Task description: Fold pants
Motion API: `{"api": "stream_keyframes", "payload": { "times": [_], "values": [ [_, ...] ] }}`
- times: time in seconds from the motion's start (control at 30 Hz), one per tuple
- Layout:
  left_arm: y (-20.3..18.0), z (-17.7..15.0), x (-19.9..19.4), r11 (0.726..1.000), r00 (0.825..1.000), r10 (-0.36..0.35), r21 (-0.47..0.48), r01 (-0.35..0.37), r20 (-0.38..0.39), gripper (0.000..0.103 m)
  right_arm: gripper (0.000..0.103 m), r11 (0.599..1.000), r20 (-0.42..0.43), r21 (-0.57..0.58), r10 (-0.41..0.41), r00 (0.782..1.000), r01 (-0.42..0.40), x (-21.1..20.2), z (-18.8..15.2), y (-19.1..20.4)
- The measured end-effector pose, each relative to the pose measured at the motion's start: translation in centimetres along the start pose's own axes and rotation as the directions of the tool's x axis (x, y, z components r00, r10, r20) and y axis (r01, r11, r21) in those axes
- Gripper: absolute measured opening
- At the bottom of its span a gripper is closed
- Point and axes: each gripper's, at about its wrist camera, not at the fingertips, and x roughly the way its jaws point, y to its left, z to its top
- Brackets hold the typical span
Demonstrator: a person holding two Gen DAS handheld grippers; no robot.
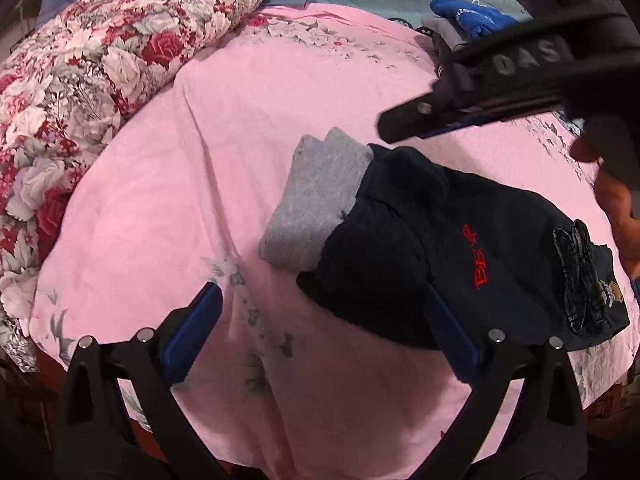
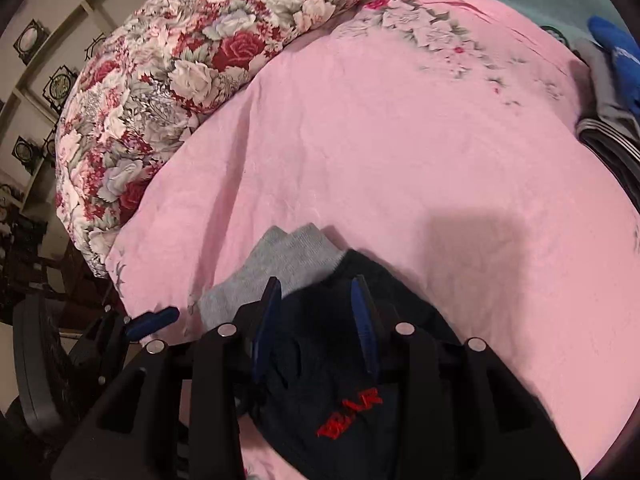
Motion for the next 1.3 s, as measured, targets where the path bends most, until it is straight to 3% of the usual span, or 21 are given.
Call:
{"api": "stream_keyframes", "payload": {
  "times": [0.2, 0.3, 0.33, 0.37, 0.4, 0.5, 0.57, 0.6, 0.67, 0.73, 0.87, 1.03, 1.07, 1.2, 1.3],
  "values": [
    [1.8, -0.8, -0.5, 0.997, 1.000, -0.007, -0.071, 0.005, -0.023, 0.099, 0.038, 0.998, -0.034, -0.060, -0.019, 0.999, 0.017, 2.2, 1.6, 1.3],
    [1.5, -0.8, 0.3, 0.997, 0.999, -0.013, -0.082, 0.010, -0.040, 0.093, 0.038, 0.994, -0.047, -0.099, -0.045, 0.998, 0.040, 3.1, 2.3, 2.4],
    [1.3, -0.7, 0.4, 0.996, 0.999, -0.010, -0.084, 0.007, -0.034, 0.093, 0.043, 0.991, -0.056, -0.115, -0.069, 0.996, 0.063, 3.5, 2.4, 2.7],
    [1.3, -0.6, 0.4, 0.996, 0.999, -0.012, -0.089, 0.009, -0.032, 0.093, 0.056, 0.987, -0.069, -0.134, -0.102, 0.992, 0.092, 4.0, 2.6, 3.1],
    [1.3, -0.4, 0.5, 0.995, 0.999, -0.015, -0.098, 0.012, -0.030, 0.093, 0.062, 0.983, -0.082, -0.148, -0.120, 0.989, 0.107, 4.5, 2.6, 3.3],
    [1.0, 0.1, 0.8, 0.993, 0.999, -0.034, -0.118, 0.030, -0.029, 0.087, 0.067, 0.979, -0.157, -0.182, -0.125, 0.980, 0.096, 6.7, 2.2, 3.7],
    [0.6, 0.1, 0.8, 0.992, 0.997, -0.066, -0.114, 0.061, -0.033, 0.068, 0.060, 0.974, -0.151, -0.204, -0.129, 0.980, 0.097, 7.2, 1.7, 3.8],
    [0.4, 0.1, 0.6, 0.992, 0.997, -0.071, -0.103, 0.068, -0.030, 0.066, 0.056, 0.971, -0.145, -0.214, -0.135, 0.980, 0.102, 7.1, 1.6, 3.9],
    [0.2, 0.1, 0.4, 0.993, 0.997, -0.070, -0.095, 0.067, -0.026, 0.063, 0.037, 0.975, -0.138, -0.198, -0.130, 0.982, 0.102, 6.4, 1.7, 3.4],
    [0.0, 0.2, 0.1, 0.995, 0.998, -0.058, -0.086, 0.056, -0.018, 0.063, 0.030, 0.977, -0.125, -0.193, -0.114, 0.986, 0.088, 5.4, 1.5, 2.8],
    [-1.1, 0.1, -1.1, 0.999, 1.000, -0.012, -0.041, 0.013, 0.020, 0.062, 0.026, 0.981, -0.042, -0.179, -0.079, 0.996, 0.070, 2.2, 0.7, 2.3],
    [-1.6, 0.1, -3.9, 0.999, 0.997, -0.025, -0.036, 0.028, 0.074, 0.066, 0.026, 0.990, 0.077, -0.142, 0.005, 0.997, 0.006, -3.1, -0.8, 1.0],
    [-1.8, 0.0, -4.6, 0.999, 0.996, -0.028, -0.030, 0.030, 0.089, 0.070, 0.026, 0.991, 0.099, -0.130, 0.021, 0.995, -0.007, -4.3, -1.2, 0.5],
    [-4.6, 0.0, -7.9, 0.998, 0.985, -0.028, 0.054, 0.019, 0.172, 0.076, 0.026, 0.994, 0.218, -0.079, 0.097, 0.971, -0.081, -10.1, -4.1, -2.1],
    [-8.7, 0.6, -10.0, 0.986, 0.973, -0.086, 0.159, 0.052, 0.215, 0.077, 0.026, 0.990, 0.314, -0.040, 0.140, 0.939, -0.135, -14.7, -7.4, -4.8]
  ]
}}
